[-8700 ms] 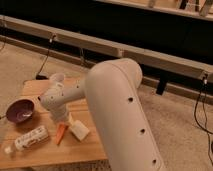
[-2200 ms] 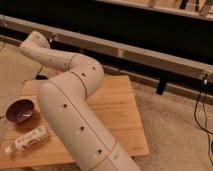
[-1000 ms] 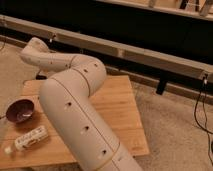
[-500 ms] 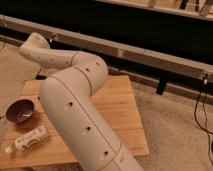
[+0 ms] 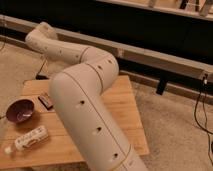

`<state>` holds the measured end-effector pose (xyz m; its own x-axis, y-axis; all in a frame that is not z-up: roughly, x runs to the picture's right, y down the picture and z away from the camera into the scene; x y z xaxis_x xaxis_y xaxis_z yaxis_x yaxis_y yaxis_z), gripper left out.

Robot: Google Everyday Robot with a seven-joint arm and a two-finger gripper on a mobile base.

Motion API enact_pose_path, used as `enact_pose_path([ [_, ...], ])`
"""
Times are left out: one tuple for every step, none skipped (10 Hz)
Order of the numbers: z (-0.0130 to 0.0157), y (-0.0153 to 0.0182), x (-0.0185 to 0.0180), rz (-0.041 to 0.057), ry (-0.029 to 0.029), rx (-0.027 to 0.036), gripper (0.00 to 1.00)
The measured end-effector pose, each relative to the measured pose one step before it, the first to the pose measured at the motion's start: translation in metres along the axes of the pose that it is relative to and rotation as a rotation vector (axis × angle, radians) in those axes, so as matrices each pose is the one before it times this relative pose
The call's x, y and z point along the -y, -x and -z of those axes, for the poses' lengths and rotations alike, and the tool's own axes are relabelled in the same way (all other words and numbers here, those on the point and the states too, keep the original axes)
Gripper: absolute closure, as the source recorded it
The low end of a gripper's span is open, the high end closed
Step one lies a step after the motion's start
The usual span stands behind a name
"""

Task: Place the pepper in the ceramic cup

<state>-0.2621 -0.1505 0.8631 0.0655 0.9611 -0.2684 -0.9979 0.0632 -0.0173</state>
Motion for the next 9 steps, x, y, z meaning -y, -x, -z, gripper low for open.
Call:
enact_pose_path([
  [0.00033, -0.00086, -0.00309, 0.00245, 0.00308, -0.00073, 0.20],
  [0.00011, 0.00007, -0.00020, 0.00037, -0.00036, 0.00046, 0.20],
  [-0.00021, 0.00028, 0.00146, -0.00152, -0.00097, -0.00011, 0.20],
  [-0.00006, 0.00019, 0.00075, -0.00079, -0.00046, 0.00006, 0.20],
  [0.00029, -0.00055, -0.00257, 0.00290, 0.00115, 0.00022, 0.20],
  [0.00003, -0.00020, -0.00064, 0.00061, 0.00040, -0.00019, 0.20],
  [-0.00005, -0.00001, 0.00011, 0.00003, -0.00025, -0.00001, 0.20],
  [0.00006, 0.00008, 0.00011, -0.00014, -0.00001, 0.00010, 0.20],
  [0.00003, 0.00002, -0.00004, 0.00000, 0.00004, 0.00006, 0.20],
])
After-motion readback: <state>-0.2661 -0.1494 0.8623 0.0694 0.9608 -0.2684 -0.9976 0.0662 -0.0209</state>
